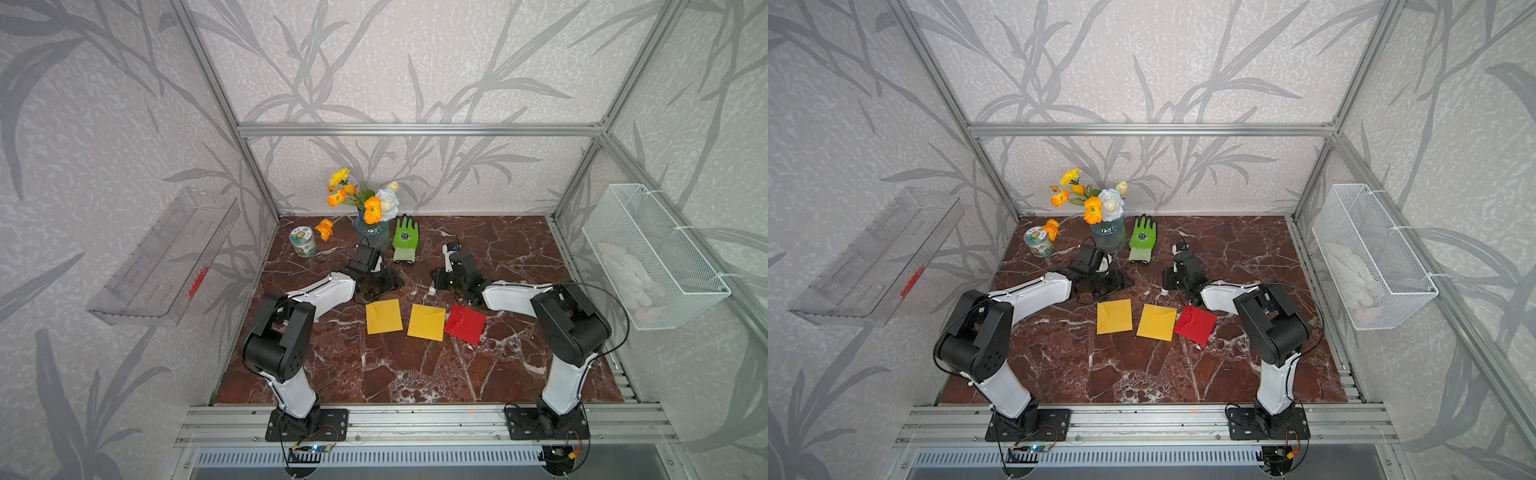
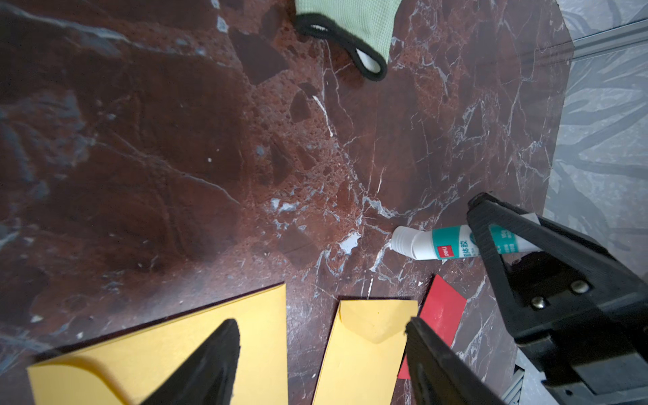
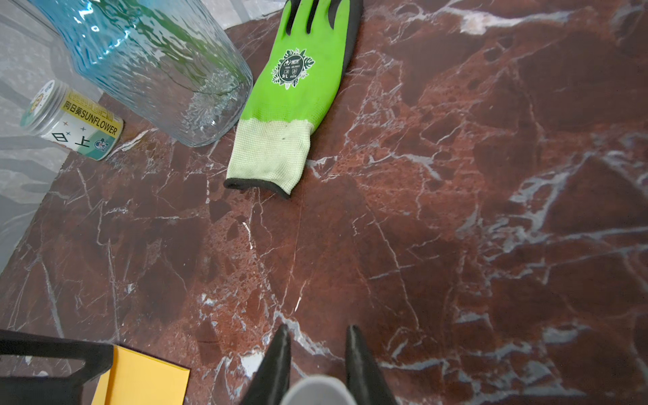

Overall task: Seal the envelope with a glue stick
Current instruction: Close the lid of the glue stick.

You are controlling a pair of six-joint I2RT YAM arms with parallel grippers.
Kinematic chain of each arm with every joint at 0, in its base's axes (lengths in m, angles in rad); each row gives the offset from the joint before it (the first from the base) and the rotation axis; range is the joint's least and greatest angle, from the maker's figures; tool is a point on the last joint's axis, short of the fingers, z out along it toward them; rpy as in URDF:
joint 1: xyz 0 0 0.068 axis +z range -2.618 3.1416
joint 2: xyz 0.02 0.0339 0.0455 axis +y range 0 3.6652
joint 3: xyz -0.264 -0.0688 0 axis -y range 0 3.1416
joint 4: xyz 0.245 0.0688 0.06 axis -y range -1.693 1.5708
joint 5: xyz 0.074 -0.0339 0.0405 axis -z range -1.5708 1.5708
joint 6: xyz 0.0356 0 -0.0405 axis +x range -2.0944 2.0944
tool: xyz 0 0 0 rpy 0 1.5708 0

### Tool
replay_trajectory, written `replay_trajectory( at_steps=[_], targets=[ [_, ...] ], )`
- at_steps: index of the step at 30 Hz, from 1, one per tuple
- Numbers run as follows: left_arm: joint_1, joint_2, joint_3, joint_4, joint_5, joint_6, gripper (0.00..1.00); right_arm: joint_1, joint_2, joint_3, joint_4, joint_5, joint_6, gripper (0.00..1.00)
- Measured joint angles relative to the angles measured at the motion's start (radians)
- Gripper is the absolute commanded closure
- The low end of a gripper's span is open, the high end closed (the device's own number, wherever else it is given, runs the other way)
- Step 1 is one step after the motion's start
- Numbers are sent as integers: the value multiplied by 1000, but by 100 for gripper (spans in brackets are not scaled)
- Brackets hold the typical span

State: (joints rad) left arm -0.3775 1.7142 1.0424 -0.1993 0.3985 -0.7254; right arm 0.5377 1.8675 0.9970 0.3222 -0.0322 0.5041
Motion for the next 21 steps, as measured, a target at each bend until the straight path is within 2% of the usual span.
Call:
replay_trajectory(
  at_steps=[9, 17, 21],
  targets=[
    [2, 0, 0, 14, 20, -3, 25, 27, 3, 3, 3, 80, -34, 100],
    [4, 0, 0, 13, 24, -8, 25, 198, -25, -98, 131, 250, -249, 100],
    [6, 0, 0, 13, 24, -8, 25, 232, -33, -148, 196, 281, -307, 100]
  ],
)
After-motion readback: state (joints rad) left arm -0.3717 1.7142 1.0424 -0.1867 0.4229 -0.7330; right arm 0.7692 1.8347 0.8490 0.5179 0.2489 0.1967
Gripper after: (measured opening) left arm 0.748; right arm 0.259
